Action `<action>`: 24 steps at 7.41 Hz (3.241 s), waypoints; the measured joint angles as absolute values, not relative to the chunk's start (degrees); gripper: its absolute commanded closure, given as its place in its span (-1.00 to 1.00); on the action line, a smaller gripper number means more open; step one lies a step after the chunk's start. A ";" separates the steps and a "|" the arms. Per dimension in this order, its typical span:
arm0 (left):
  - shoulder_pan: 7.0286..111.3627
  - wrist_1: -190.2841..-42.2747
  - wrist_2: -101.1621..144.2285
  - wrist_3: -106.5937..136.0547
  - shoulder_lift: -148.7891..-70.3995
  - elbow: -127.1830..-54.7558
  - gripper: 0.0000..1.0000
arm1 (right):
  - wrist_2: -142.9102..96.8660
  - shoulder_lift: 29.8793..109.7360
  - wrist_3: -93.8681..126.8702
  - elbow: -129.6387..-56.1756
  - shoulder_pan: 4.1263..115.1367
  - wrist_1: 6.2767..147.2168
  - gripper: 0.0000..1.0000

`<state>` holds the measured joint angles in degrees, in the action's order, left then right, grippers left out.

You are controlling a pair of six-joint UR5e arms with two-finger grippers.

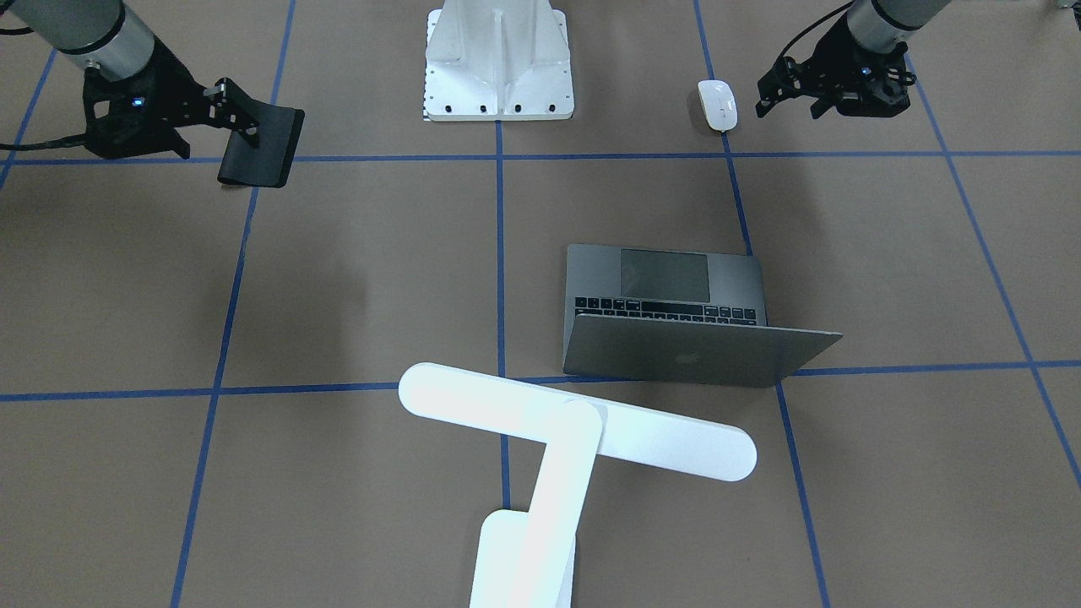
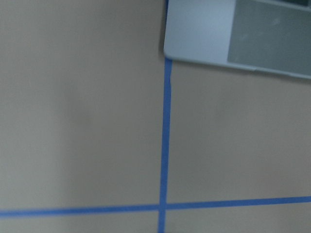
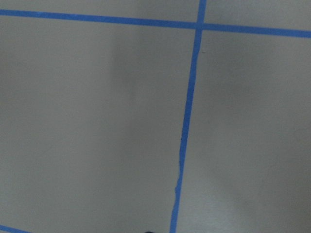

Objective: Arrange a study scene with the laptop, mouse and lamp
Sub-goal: 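Move the left gripper over the white mouse while the right gripper reaches the black mousepad, then grasp the edge of the black mousepad with the right gripper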

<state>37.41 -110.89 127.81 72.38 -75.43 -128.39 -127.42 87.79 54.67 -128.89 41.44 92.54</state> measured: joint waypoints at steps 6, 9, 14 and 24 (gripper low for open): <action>21.95 -111.49 127.65 84.56 -74.00 -126.16 -0.98 | -125.67 86.75 56.30 -131.77 33.59 92.20 -0.99; 20.93 -111.83 127.95 84.18 -76.72 -125.57 -0.98 | -123.77 88.48 56.25 -131.20 32.71 92.25 -0.99; 25.36 -111.86 127.14 74.58 -77.81 -126.40 -0.98 | -123.53 94.29 58.83 -126.66 32.63 84.09 -0.85; 25.43 -111.88 125.80 74.00 -78.13 -127.14 -0.98 | -132.53 103.74 60.39 -112.31 32.25 52.81 -0.85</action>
<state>25.43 -111.88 125.80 74.00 -78.13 -127.14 -132.53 103.74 60.39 -112.31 32.25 52.81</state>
